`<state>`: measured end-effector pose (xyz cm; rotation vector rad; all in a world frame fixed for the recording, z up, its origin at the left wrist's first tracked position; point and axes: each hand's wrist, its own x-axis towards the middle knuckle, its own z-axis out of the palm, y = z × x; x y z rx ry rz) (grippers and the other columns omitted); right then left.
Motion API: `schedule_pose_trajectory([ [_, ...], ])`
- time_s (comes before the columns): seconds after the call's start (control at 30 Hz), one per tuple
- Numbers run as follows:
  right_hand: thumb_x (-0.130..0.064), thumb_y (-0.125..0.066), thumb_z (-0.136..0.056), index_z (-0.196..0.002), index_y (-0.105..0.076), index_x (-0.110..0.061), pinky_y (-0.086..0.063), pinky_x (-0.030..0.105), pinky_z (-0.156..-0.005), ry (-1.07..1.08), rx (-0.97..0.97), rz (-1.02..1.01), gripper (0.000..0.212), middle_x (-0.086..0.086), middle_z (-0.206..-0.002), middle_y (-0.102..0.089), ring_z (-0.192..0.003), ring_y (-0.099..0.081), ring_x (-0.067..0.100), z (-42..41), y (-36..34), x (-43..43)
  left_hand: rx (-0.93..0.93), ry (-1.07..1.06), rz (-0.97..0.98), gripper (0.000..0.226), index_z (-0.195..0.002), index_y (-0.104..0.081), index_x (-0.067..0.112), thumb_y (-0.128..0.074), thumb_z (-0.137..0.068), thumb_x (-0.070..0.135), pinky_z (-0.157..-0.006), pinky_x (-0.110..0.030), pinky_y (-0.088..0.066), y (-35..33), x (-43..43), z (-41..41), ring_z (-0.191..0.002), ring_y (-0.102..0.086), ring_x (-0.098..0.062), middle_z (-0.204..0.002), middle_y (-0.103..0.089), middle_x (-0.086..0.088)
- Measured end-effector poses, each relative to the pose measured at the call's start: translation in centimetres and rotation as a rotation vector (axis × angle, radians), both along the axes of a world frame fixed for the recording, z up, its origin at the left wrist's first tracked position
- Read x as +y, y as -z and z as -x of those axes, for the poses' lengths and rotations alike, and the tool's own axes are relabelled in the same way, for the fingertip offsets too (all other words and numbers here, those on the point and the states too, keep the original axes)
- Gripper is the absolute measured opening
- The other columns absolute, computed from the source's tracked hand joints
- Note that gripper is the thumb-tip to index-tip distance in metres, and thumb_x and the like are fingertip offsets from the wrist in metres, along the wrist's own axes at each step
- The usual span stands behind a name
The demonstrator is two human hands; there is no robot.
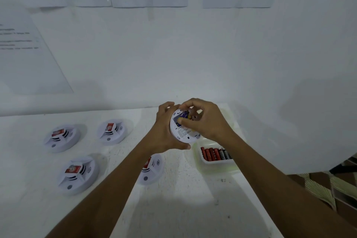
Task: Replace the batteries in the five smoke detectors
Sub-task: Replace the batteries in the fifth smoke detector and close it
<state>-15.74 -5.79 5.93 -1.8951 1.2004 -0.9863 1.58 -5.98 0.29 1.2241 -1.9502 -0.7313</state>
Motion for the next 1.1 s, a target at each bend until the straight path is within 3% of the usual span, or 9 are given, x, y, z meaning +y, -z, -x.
schedule_pose_trajectory([
  [0.07, -0.031, -0.086, -0.071, -0.111, -0.064, -0.033, -0.042, 0.012, -0.080, 0.065, 0.127, 0.107, 0.046, -0.013, -0.112, -0.061, -0.100, -0.050, 0.006, -0.6, 0.0, 0.1, -0.005, -0.029, 0.013, 0.100, -0.122, -0.025, 0.058, -0.077, -0.037, 0.066, -0.114, -0.042, -0.035, 0.0, 0.3, -0.1, -0.137, -0.027, -0.018, -0.144, -0.022, 0.000],
  [0.13, -0.041, -0.087, -0.067, -0.124, -0.056, -0.035, -0.041, 0.016, -0.085, 0.113, 0.149, 0.085, 0.065, -0.012, -0.123, -0.055, -0.110, -0.046, 0.009, -1.2, 0.0, 0.1, -0.005, -0.035, 0.020, 0.100, -0.123, -0.027, 0.054, -0.077, -0.037, 0.067, -0.114, -0.041, -0.036, -0.2, 0.6, -0.5, -0.137, -0.027, -0.016, -0.147, -0.020, -0.001],
  [0.3, -0.039, -0.089, -0.066, -0.134, -0.044, -0.031, -0.047, 0.010, -0.069, 0.141, -0.017, -0.124, 0.082, -0.006, -0.116, -0.062, -0.098, -0.061, 0.009, -3.0, -0.1, 0.3, 0.054, -0.067, 0.080, 0.103, -0.120, -0.023, 0.073, -0.081, -0.036, 0.063, -0.109, -0.041, -0.041, -0.7, 0.9, -2.1, -0.135, -0.032, -0.022, -0.146, -0.019, -0.001],
  [0.5, -0.030, -0.091, -0.065, -0.127, -0.047, -0.032, -0.054, 0.018, -0.069, 0.194, -0.120, -0.160, 0.076, -0.004, -0.103, -0.063, -0.092, -0.064, 0.011, -5.8, 0.5, 0.3, 0.081, -0.032, 0.090, 0.102, -0.119, -0.021, 0.075, -0.083, -0.039, 0.059, -0.109, -0.039, -0.042, -0.6, 1.2, -4.5, -0.134, -0.035, -0.022, -0.147, -0.022, -0.003],
  [0.63, -0.020, -0.085, -0.075, -0.123, -0.053, -0.027, -0.058, 0.026, -0.071, 0.158, -0.184, -0.194, 0.058, -0.003, -0.094, -0.071, -0.087, -0.069, 0.012, -6.9, 1.1, -0.1, 0.110, 0.016, 0.043, 0.100, -0.123, -0.020, 0.072, -0.081, -0.043, 0.072, -0.110, -0.041, -0.040, 0.5, 1.0, -7.2, -0.135, -0.036, -0.027, -0.148, -0.023, -0.007],
  [0.73, -0.010, -0.073, -0.086, -0.113, -0.061, -0.022, -0.057, 0.035, -0.081, 0.133, -0.265, -0.213, 0.032, -0.002, -0.088, -0.075, -0.089, -0.070, 0.020, -6.8, 2.2, -1.2, 0.016, 0.015, 0.000, 0.107, -0.127, -0.027, 0.061, -0.089, -0.041, 0.055, -0.114, -0.036, -0.036, 0.7, 0.7, -10.1, -0.140, -0.027, -0.016, -0.144, -0.019, 0.015],
  [0.8, -0.005, -0.068, -0.088, -0.106, -0.064, -0.020, -0.055, 0.032, -0.080, 0.141, -0.144, -0.146, 0.024, -0.002, -0.089, -0.074, -0.086, -0.070, 0.019, -6.7, 3.3, -2.2, 0.020, -0.006, -0.027, 0.109, -0.127, -0.029, 0.053, -0.091, -0.038, 0.046, -0.112, -0.026, -0.033, 0.9, 0.3, -12.5, -0.140, -0.025, -0.012, -0.139, -0.018, 0.020],
  [0.9, -0.002, -0.070, -0.085, -0.108, -0.066, -0.014, -0.055, 0.026, -0.078, 0.019, 0.230, -0.023, 0.026, 0.001, -0.099, -0.071, -0.088, -0.067, 0.015, -7.2, 5.2, -3.6, 0.032, -0.036, -0.067, 0.111, -0.126, -0.030, 0.050, -0.088, -0.032, 0.052, -0.108, -0.015, -0.030, 1.2, -0.3, -15.4, -0.134, -0.030, -0.009, -0.140, -0.018, 0.014],
  [1.1, -0.018, -0.080, -0.076, -0.126, -0.059, -0.016, -0.049, 0.035, -0.085, -0.188, 0.725, 0.035, 0.054, 0.003, -0.120, -0.067, -0.106, -0.061, 0.022, -8.4, 7.8, -5.9, -0.022, -0.039, -0.115, 0.113, -0.131, -0.031, 0.044, -0.091, -0.036, 0.041, -0.111, -0.021, -0.030, 2.0, -1.3, -17.3, -0.132, -0.027, -0.005, -0.137, -0.017, 0.018],
])
